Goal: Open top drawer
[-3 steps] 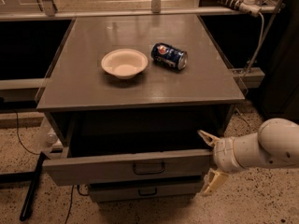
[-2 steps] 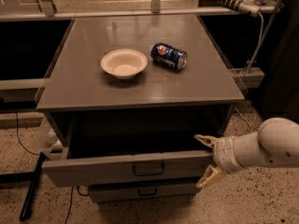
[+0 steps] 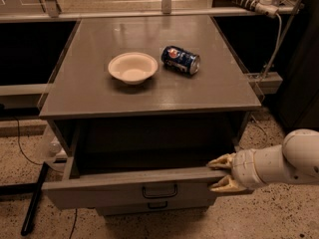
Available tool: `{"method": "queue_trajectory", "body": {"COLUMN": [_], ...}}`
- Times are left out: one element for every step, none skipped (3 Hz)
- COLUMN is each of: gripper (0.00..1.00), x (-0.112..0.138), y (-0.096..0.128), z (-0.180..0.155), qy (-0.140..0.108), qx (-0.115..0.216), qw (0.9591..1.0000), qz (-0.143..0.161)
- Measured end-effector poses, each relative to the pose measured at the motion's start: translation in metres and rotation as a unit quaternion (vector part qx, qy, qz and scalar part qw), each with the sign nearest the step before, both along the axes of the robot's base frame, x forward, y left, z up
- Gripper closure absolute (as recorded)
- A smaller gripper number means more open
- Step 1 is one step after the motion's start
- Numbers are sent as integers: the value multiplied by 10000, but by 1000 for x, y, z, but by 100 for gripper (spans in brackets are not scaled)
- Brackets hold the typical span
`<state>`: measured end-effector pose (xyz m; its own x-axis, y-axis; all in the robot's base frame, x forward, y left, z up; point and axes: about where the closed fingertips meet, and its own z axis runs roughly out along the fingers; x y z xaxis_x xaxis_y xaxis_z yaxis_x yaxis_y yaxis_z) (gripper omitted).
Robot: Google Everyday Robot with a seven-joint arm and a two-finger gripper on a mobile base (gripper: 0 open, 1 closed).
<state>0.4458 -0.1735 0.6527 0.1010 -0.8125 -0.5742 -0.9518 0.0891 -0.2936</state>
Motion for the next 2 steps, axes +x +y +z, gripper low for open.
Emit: {"method": "queue_trajectory", "body": {"gripper": [88, 100], "x": [-47, -55], "y": [-23, -24], "z": [10, 13], "qy": [30, 41], "qx": [-32, -37], "qw": [9999, 9998], "qz": [-154, -181]}}
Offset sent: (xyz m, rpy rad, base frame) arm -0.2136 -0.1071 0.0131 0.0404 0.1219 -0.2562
